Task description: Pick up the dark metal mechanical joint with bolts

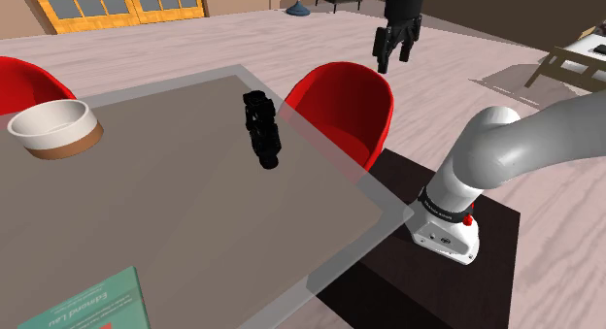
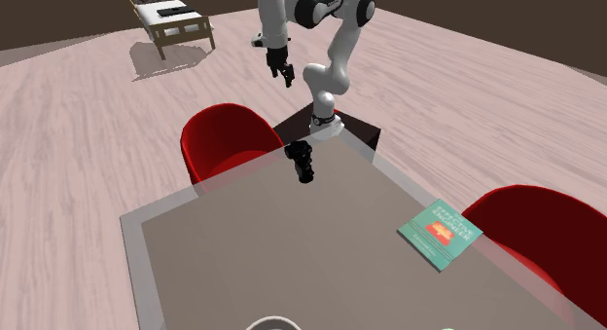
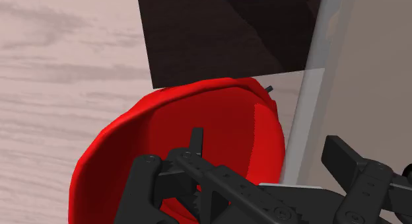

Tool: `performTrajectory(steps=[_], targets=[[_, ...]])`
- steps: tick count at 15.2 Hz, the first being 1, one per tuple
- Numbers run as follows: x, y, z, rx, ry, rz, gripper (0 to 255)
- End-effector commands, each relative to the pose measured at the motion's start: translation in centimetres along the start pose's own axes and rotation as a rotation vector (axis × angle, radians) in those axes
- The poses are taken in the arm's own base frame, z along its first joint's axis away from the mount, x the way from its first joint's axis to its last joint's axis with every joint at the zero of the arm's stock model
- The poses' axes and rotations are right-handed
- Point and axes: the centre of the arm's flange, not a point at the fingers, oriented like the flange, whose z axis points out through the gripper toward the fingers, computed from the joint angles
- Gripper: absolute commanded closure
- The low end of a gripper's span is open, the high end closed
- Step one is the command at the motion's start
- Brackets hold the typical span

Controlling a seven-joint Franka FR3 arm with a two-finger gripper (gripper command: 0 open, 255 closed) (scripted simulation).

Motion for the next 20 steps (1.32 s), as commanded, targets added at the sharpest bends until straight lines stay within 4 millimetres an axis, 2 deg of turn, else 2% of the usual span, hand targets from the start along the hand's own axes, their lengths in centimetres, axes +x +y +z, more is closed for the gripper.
performTrajectory(steps=[1,20], targets=[[0.0,0.0,0.0,0.000,0.000,0.000,0],[12.8,-21.7,0.2,0.001,-0.018,0.003,0]])
